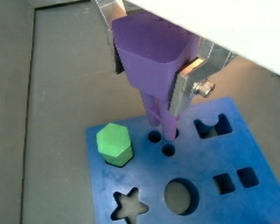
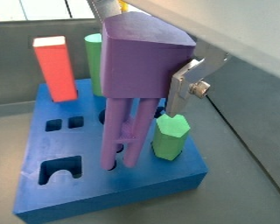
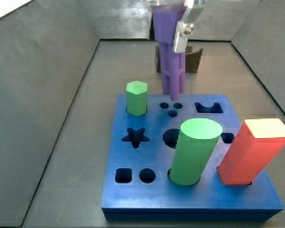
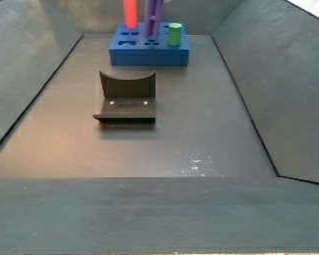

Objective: Pick up the 3 prong object. Move up. Rotate the 3 prong object. Place the 3 prong object on the fixture. Regrasp the 3 prong object. Move to above the board. Insert the 3 prong object.
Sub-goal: Insert the 3 prong object.

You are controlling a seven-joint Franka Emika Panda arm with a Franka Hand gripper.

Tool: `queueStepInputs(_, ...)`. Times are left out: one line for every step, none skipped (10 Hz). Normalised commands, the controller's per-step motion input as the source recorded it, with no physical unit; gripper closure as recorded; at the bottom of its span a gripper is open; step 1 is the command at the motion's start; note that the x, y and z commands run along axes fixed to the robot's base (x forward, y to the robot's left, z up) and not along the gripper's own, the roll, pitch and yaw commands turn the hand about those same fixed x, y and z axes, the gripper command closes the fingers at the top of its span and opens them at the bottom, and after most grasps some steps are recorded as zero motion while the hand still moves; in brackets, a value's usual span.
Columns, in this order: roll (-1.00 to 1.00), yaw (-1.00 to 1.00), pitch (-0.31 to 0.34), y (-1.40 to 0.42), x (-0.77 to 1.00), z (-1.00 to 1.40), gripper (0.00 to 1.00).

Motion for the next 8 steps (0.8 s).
queueStepInputs(0.17, -0.09, 0.246, -0.15, 0.07, -0.21, 1.0)
queueStepInputs(0.11, -0.09, 0.251, -0.14, 0.08, -0.22, 1.0)
queueStepInputs(0.05, -0.06, 0.25, -0.18, 0.08, -0.22, 1.0)
queueStepInputs(0.01, 0.0, 0.233, -0.18, 0.16, -0.19, 1.0)
queueStepInputs(-0.02, 0.21, 0.156, -0.07, 0.26, -0.18, 1.0)
queueStepInputs(-0.07, 0.27, 0.097, -0.07, 0.28, -0.21, 1.0)
queueStepInputs(-0.08, 0.31, 0.051, -0.05, 0.29, -0.28, 1.0)
queueStepInputs(-0.09, 0.36, 0.011, -0.04, 0.22, -0.28, 1.0)
